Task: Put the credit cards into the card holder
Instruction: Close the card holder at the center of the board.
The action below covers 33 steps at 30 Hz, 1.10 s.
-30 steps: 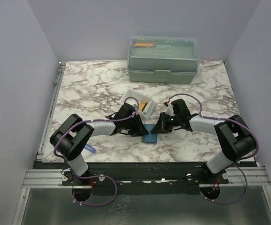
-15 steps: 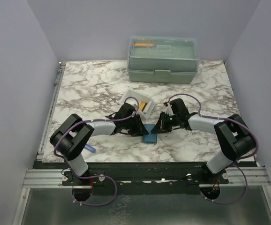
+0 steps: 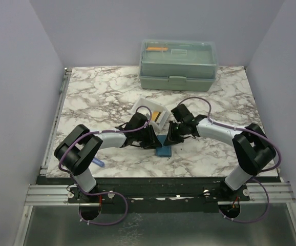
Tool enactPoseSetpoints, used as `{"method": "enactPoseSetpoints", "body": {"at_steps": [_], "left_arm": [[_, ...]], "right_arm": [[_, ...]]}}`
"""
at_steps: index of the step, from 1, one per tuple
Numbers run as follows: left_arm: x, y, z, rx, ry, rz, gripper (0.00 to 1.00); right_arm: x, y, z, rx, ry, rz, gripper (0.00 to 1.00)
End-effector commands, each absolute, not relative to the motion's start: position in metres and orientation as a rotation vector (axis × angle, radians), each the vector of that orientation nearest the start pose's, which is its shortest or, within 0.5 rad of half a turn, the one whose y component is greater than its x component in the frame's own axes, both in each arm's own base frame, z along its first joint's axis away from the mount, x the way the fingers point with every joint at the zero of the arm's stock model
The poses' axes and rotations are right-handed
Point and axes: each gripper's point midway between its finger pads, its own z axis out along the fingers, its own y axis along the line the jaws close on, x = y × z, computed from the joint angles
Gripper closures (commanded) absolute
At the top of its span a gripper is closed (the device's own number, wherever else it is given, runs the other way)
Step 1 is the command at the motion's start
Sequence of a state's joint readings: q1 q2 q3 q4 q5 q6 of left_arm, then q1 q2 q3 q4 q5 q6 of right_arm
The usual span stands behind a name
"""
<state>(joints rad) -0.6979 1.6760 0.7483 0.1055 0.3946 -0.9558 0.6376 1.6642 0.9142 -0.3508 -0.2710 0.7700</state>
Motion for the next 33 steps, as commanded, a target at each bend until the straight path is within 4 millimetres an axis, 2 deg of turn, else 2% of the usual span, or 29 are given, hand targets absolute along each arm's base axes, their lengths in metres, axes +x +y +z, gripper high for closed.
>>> {"method": "enactPoseSetpoints", "body": {"at_steps": [1, 3, 6, 7, 9, 13, 16, 19, 22, 25, 28, 30, 31, 33], "left_arm": [[0.221, -0.332, 0.042, -0.051, 2.665, -1.168, 0.82], [0.221, -0.331, 0.042, -0.051, 2.663, -1.166, 0.82], [0.221, -0.329, 0.044, -0.052, 2.658, -1.158, 0.82], [0.221, -0.329, 0.045, -0.050, 2.657, -1.153, 0.82], [0.221, -0.326, 0.046, -0.045, 2.655, -1.138, 0.81], [0.221, -0.321, 0.050, -0.025, 2.650, -1.117, 0.78], [0.219, -0.317, 0.052, -0.022, 2.652, -1.123, 0.76], [0.218, -0.313, 0.060, -0.004, 2.640, -1.139, 0.72], [0.216, -0.310, 0.077, 0.029, 2.606, -1.175, 0.64], [0.213, -0.306, 0.096, 0.053, 2.574, -1.204, 0.49], [0.208, -0.300, 0.114, 0.066, 2.552, -1.233, 0.36], [0.207, -0.292, 0.124, 0.054, 2.537, -1.221, 0.31], [0.207, -0.287, 0.126, 0.045, 2.538, -1.207, 0.30], [0.210, -0.273, 0.131, 0.013, 2.526, -1.166, 0.28]], "right_arm": [[0.192, 0.213, -0.071, 0.014, 3.017, 0.052, 1.00], [0.189, 0.208, -0.077, -0.039, 3.018, -0.130, 1.00], [0.185, 0.202, -0.081, -0.089, 3.005, -0.308, 1.00], [0.186, 0.205, -0.079, -0.083, 3.001, -0.301, 0.99], [0.191, 0.223, -0.068, -0.091, 2.987, -0.135, 0.97], [0.218, 0.263, -0.023, -0.132, 2.887, 0.163, 0.87], [0.241, 0.285, 0.024, -0.139, 2.781, 0.379, 0.78], [0.257, 0.287, 0.068, -0.140, 2.688, 0.474, 0.69], [0.261, 0.277, 0.096, -0.141, 2.626, 0.492, 0.59], [0.254, 0.263, 0.097, -0.138, 2.622, 0.479, 0.42], [0.246, 0.262, 0.092, -0.099, 2.641, 0.505, 0.26], [0.244, 0.260, 0.087, -0.020, 2.675, 0.488, 0.12], [0.245, 0.260, 0.085, 0.017, 2.689, 0.472, 0.03], [0.243, 0.264, 0.078, 0.089, 2.721, 0.473, 0.00]]}}
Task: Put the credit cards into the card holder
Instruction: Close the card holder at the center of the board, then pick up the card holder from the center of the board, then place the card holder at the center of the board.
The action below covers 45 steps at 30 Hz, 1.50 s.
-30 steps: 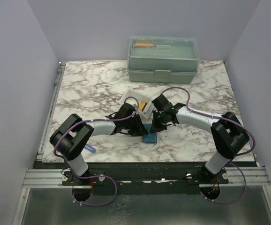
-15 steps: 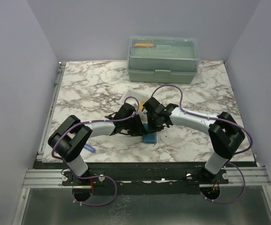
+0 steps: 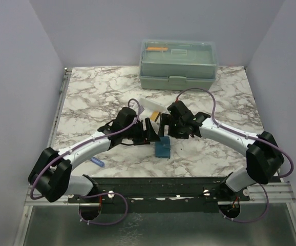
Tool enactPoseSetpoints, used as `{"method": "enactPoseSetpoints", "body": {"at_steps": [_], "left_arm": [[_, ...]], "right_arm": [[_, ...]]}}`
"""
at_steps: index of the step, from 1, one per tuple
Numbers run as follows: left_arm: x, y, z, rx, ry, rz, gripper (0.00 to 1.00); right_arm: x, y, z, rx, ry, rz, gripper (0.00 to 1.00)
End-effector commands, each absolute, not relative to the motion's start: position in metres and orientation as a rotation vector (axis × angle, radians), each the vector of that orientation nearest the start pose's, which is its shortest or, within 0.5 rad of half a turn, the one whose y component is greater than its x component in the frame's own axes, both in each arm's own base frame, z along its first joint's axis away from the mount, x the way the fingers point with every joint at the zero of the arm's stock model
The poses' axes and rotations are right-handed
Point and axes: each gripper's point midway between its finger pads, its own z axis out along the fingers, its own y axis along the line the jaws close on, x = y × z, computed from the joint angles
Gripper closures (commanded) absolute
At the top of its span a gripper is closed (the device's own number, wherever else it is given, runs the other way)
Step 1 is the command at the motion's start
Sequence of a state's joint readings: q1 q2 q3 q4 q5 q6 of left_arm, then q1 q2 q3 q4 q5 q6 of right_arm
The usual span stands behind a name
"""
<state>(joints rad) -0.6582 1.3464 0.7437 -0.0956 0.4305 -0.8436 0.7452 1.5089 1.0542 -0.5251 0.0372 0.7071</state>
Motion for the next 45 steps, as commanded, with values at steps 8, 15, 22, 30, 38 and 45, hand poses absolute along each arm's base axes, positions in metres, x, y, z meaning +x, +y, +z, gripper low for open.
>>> {"method": "enactPoseSetpoints", "body": {"at_steps": [8, 15, 22, 30, 38, 45], "left_arm": [[0.234, -0.218, 0.174, -0.086, 2.347, -0.912, 0.16], [0.236, -0.205, 0.192, -0.080, 2.274, -0.864, 0.13], [0.233, -0.208, 0.190, -0.065, 2.284, -0.878, 0.12], [0.236, -0.214, 0.192, -0.038, 2.297, -0.897, 0.12], [0.236, -0.220, 0.194, -0.025, 2.299, -0.925, 0.12], [0.239, -0.229, 0.201, -0.006, 2.292, -0.977, 0.12]], "right_arm": [[0.237, 0.284, 0.040, 0.213, 2.786, 0.292, 0.01], [0.228, 0.265, 0.005, 0.157, 2.812, -0.208, 0.03], [0.230, 0.256, 0.027, 0.178, 2.747, -0.152, 0.17], [0.240, 0.207, 0.048, 0.303, 2.715, -0.100, 0.32], [0.261, 0.081, 0.075, 0.738, 2.537, 0.000, 0.34], [0.266, -0.070, 0.061, 1.252, 2.256, -0.008, 0.33]]}}
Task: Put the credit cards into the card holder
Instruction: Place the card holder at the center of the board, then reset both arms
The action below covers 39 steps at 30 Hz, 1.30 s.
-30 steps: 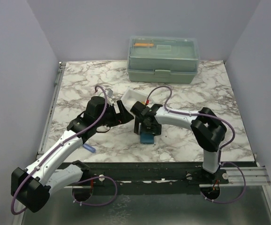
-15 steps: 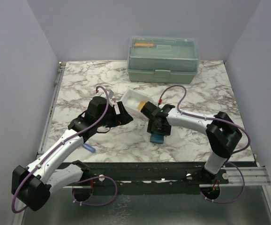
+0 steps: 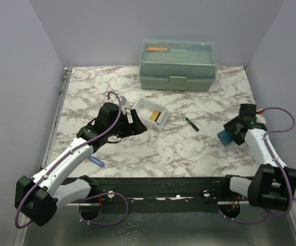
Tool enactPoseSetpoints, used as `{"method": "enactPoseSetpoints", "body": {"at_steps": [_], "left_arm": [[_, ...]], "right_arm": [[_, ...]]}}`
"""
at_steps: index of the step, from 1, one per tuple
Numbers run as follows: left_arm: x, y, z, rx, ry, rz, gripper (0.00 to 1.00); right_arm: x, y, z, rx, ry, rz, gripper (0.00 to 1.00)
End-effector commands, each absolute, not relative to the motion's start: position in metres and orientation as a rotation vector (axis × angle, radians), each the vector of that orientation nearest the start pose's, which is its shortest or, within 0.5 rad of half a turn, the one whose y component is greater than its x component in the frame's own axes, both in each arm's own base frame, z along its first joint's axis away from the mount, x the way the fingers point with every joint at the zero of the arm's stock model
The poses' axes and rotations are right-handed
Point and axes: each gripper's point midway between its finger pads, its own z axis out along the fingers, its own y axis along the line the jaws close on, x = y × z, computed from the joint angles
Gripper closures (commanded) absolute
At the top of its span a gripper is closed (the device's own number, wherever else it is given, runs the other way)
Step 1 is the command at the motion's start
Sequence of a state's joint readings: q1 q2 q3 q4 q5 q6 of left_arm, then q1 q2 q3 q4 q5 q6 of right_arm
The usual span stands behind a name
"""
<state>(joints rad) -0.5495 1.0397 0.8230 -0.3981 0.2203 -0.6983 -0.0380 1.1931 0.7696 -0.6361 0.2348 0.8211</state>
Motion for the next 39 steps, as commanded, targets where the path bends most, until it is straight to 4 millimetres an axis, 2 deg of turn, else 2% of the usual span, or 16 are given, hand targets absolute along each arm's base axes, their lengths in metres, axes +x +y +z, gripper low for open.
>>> {"method": "enactPoseSetpoints", "body": {"at_steps": [1, 6, 8, 10, 12, 15, 19, 22, 23, 24, 25, 26, 30, 33, 36, 39], "left_arm": [[0.238, -0.230, 0.204, -0.002, 2.288, -0.987, 0.12], [0.237, -0.231, 0.211, 0.002, 2.275, -1.004, 0.12], [0.237, -0.232, 0.212, 0.003, 2.275, -1.012, 0.12], [0.239, -0.233, 0.213, 0.001, 2.272, -1.009, 0.12], [0.242, -0.232, 0.216, 0.003, 2.265, -0.999, 0.12], [0.249, -0.233, 0.222, -0.010, 2.254, -0.982, 0.12], [0.262, -0.234, 0.251, -0.028, 2.175, -0.978, 0.12], [0.274, -0.228, 0.298, -0.036, 2.036, -0.957, 0.10], [0.277, -0.227, 0.316, -0.030, 1.988, -0.956, 0.10], [0.280, -0.226, 0.344, -0.024, 1.921, -0.962, 0.09], [0.281, -0.225, 0.358, -0.020, 1.885, -0.962, 0.06], [0.279, -0.223, 0.383, -0.007, 1.821, -0.971, 0.02], [0.273, -0.203, 0.449, 0.007, 1.630, -0.929, 0.01], [0.262, -0.183, 0.487, -0.008, 1.501, -0.887, 0.01], [0.253, -0.168, 0.511, -0.026, 1.412, -0.857, 0.01], [0.249, -0.166, 0.523, -0.015, 1.380, -0.864, 0.01]], "right_arm": [[0.259, -0.082, 0.053, 1.314, 2.255, -0.046, 0.32], [0.247, -0.081, 0.035, 1.507, 2.240, -0.076, 0.27], [0.245, -0.080, 0.033, 1.537, 2.239, -0.075, 0.20], [0.244, -0.084, 0.040, 1.517, 2.247, -0.112, 0.09], [0.241, -0.094, 0.059, 1.467, 2.247, -0.184, 0.04], [0.252, -0.095, 0.122, 1.265, 2.200, -0.159, 0.01], [0.261, -0.057, 0.246, 0.799, 2.085, 0.106, 0.00], [0.247, -0.028, 0.336, 0.485, 1.888, 0.203, 0.00], [0.240, -0.022, 0.360, 0.423, 1.822, 0.213, 0.00], [0.233, -0.016, 0.384, 0.378, 1.761, 0.220, 0.00], [0.227, -0.013, 0.405, 0.345, 1.706, 0.216, 0.00], [0.220, -0.011, 0.424, 0.310, 1.659, 0.203, 0.00], [0.193, -0.008, 0.488, 0.219, 1.477, 0.126, 0.00], [0.172, -0.008, 0.521, 0.207, 1.359, 0.079, 0.00], [0.148, -0.008, 0.545, 0.225, 1.238, 0.055, 0.00], [0.128, -0.010, 0.558, 0.250, 1.130, 0.039, 0.00]]}}
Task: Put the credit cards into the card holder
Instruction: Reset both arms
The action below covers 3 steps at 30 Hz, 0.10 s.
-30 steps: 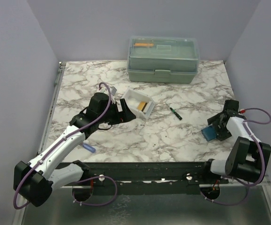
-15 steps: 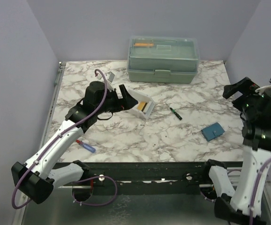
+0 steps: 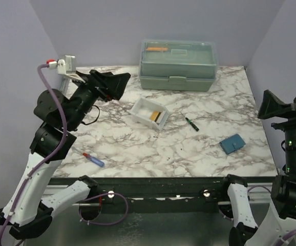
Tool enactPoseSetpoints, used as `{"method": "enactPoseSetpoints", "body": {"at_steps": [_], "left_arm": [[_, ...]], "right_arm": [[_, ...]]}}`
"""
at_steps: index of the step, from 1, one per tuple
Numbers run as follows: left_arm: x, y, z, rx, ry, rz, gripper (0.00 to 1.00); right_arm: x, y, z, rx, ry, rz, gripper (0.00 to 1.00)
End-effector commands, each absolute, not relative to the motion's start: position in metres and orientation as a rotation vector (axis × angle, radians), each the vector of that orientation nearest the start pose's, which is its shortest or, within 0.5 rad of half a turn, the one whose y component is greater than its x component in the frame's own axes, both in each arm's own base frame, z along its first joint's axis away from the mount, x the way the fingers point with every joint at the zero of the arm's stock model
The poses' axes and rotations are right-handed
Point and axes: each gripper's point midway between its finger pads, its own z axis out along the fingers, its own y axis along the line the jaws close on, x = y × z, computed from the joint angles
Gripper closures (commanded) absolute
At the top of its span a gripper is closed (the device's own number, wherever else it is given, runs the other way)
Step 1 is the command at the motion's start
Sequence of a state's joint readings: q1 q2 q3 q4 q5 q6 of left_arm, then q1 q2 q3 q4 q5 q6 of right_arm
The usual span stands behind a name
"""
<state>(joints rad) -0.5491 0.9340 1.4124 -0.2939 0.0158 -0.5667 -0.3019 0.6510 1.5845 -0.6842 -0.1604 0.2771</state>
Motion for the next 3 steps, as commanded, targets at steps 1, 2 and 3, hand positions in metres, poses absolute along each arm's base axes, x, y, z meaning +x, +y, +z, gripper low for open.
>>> {"method": "enactPoseSetpoints", "body": {"at_steps": [1, 2, 3], "left_arm": [[0.2487, -0.1669, 0.5257, -0.011, 1.375, -0.870, 0.01], [0.2481, -0.1681, 0.5281, -0.007, 1.371, -0.878, 0.01], [0.2478, -0.1695, 0.5301, 0.001, 1.368, -0.882, 0.01]], "right_arm": [[0.1267, -0.0123, 0.5591, 0.260, 1.122, 0.030, 0.00], [0.1271, -0.0134, 0.5588, 0.267, 1.127, 0.027, 0.00], [0.1267, -0.0144, 0.5586, 0.267, 1.127, 0.018, 0.00]]}}
